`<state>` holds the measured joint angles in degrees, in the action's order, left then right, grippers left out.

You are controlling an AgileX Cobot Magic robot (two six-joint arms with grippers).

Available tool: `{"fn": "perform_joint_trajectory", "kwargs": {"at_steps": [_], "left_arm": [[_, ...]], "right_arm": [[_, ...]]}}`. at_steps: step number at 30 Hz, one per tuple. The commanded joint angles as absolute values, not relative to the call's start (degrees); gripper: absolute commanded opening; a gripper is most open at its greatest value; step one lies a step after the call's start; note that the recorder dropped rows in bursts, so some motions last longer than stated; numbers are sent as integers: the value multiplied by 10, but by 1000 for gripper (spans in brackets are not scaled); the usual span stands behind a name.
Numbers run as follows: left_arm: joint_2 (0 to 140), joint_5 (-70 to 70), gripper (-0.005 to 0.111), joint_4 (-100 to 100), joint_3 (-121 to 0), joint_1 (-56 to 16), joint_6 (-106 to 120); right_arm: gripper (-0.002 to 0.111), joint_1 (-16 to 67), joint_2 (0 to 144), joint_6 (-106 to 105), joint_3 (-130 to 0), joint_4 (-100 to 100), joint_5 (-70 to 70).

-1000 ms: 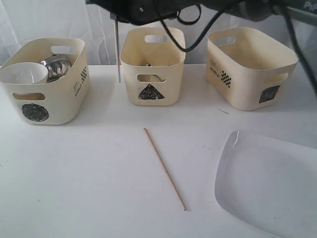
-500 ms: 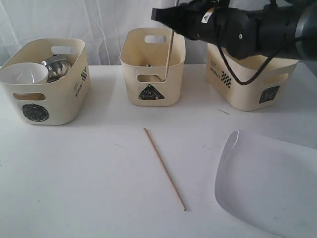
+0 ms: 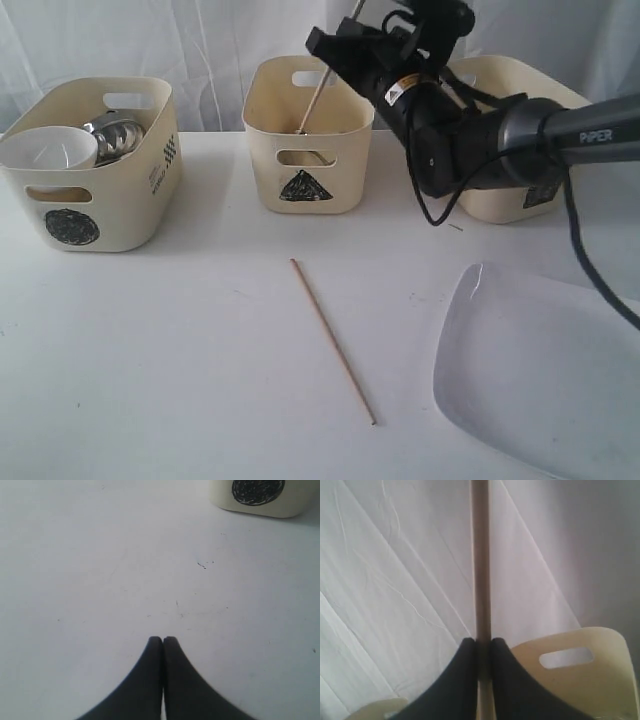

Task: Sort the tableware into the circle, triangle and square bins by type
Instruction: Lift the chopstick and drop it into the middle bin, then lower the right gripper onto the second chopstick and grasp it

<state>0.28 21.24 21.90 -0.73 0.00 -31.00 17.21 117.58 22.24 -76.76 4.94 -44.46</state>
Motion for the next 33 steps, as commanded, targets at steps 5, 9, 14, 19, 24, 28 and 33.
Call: {"fn": "perform_joint_trajectory", "kwargs": {"at_steps": [5,9,14,19,24,28,33], "left_arm": [[0,222,0,214,0,-1,-310],[0,222,0,214,0,-1,-310],[0,222,0,214,0,-1,-310],[0,222,0,214,0,-1,-310],[0,222,0,214,0,-1,-310],[0,222,0,214,0,-1,-310],[0,222,0,214,0,-1,-310]], "right_arm": [[3,169,1226,99,-834,47,-424],[22,169,1242,92,-865,45,-385],[36,169,1240,92,-872,46,-385],[36,169,1203,92,-872,46,-279],[21,169,1130,90,-872,46,13],[0,185,1094,8,-872,44,297],[0,229,1107,-35,-872,47,469]]}}
